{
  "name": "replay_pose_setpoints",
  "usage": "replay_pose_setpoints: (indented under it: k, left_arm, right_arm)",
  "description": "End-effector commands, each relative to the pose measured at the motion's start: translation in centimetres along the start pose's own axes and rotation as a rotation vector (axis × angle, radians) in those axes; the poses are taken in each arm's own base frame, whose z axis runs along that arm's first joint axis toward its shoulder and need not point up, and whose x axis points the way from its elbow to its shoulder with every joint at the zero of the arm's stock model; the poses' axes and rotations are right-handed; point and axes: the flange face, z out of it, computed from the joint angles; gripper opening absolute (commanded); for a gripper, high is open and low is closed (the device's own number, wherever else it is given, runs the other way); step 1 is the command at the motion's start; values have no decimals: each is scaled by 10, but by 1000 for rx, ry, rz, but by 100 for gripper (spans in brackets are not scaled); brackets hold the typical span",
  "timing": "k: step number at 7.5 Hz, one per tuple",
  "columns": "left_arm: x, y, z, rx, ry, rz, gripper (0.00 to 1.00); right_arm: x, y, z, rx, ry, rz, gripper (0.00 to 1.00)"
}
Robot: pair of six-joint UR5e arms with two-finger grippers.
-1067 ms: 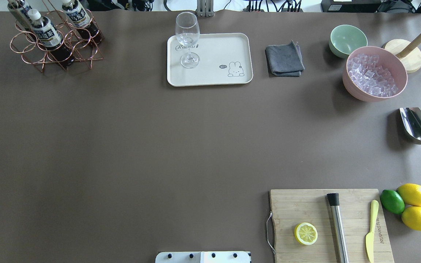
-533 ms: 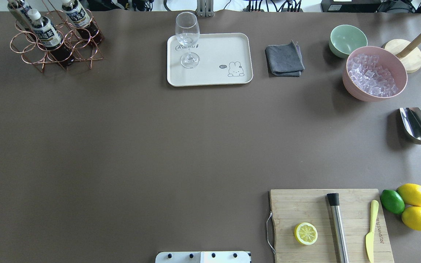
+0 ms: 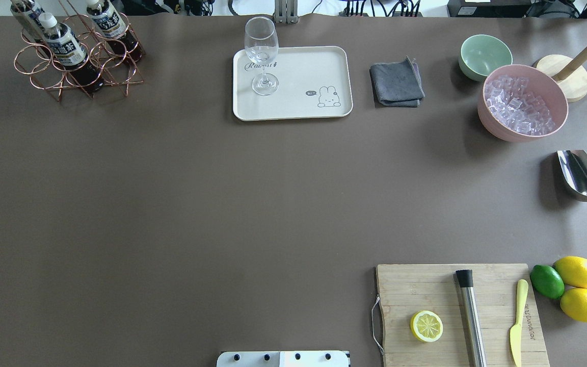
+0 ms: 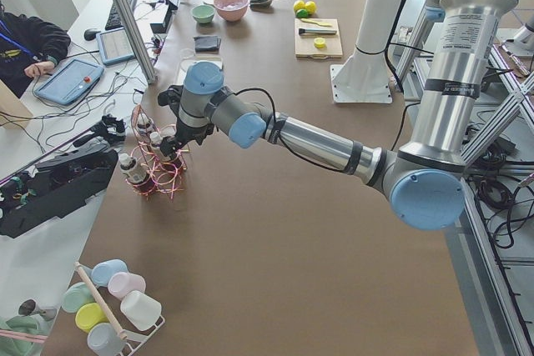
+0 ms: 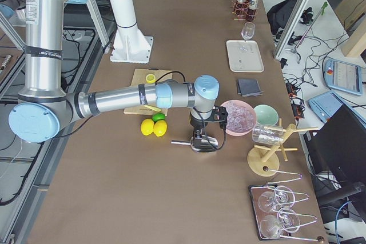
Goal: Take tea from basket to plate
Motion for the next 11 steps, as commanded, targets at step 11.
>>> replay_pose_setpoints:
  k: [11]
  left_arm:
    - [-67,-208,20,-156,93,520,98]
  right_arm:
    - [-29,-12,-10,23,15,-62,100]
